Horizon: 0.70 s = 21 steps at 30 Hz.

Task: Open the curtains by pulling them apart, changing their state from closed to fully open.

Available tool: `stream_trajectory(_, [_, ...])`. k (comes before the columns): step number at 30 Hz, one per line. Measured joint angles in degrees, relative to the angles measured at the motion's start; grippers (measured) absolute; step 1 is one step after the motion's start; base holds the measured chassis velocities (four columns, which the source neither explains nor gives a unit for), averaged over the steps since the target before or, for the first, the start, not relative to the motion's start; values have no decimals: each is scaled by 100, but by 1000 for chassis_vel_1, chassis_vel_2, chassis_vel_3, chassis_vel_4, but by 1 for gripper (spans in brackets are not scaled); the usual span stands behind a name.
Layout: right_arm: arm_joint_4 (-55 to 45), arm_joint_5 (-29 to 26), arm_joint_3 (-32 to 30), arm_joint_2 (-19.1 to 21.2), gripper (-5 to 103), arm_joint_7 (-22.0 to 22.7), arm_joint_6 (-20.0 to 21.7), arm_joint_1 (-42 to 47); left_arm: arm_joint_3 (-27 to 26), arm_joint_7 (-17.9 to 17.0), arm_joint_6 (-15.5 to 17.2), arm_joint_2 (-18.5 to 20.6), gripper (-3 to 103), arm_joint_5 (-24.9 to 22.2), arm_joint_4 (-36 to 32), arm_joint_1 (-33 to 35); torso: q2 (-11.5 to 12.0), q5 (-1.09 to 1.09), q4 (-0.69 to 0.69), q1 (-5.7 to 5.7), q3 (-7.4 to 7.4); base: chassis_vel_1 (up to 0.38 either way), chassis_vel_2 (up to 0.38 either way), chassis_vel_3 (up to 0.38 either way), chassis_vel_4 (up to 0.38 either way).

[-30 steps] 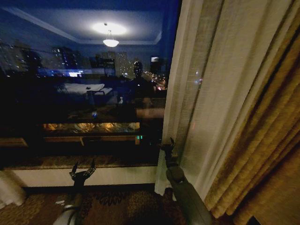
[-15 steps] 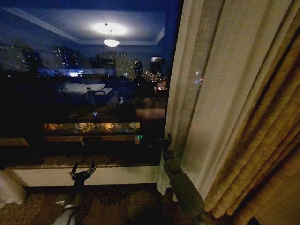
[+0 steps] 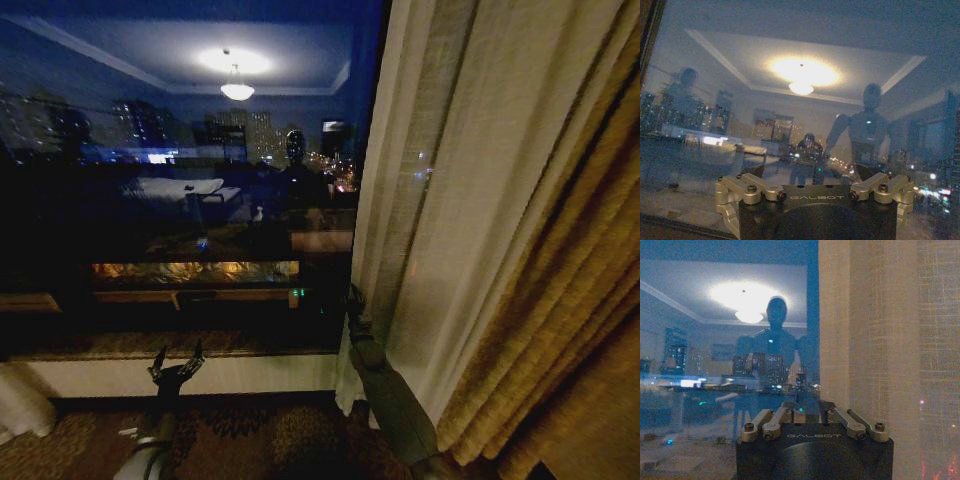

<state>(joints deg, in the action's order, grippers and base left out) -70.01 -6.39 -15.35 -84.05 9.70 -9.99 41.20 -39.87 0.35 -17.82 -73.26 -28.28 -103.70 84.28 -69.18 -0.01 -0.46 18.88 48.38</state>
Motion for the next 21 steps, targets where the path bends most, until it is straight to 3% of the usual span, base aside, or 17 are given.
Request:
stream_trajectory(1, [0,-7,-1,-2,26,-20,-18,5,0,0,0,0,100,0,0,1,0,0,0,0,0,0,0,0,0])
stream_trajectory(2, [-5,-44,-4,-6,15,-47,-46,13,0,0,0,0,100,0,0,0,0,0,0,0,0,0,0,0,0])
stream_trajectory(4, [-14,-65,-6,-10,15,-62,-54,23,0,0,0,0,100,0,0,0,0,0,0,0,0,0,0,0,0])
stream_trajectory(6, [-29,-72,-13,-11,5,-85,-64,41,0,0,0,0,100,0,0,0,0,0,0,0,0,0,0,0,0])
stream_trajectory(12, [-162,39,-9,36,-3,-105,-83,188,0,0,0,0,100,0,0,0,0,1,0,0,0,0,0,0,0])
stream_trajectory(16, [-490,66,1,220,17,-115,-87,529,0,0,0,0,100,0,0,0,0,1,0,0,-1,0,0,0,0])
stream_trajectory(19, [-556,82,-67,309,23,-79,-88,631,0,0,0,0,100,0,0,0,0,0,0,0,-1,0,0,0,0])
stream_trajectory(21, [-597,117,-116,400,34,-40,-87,724,0,0,0,0,100,0,0,0,0,0,0,0,0,0,0,0,0])
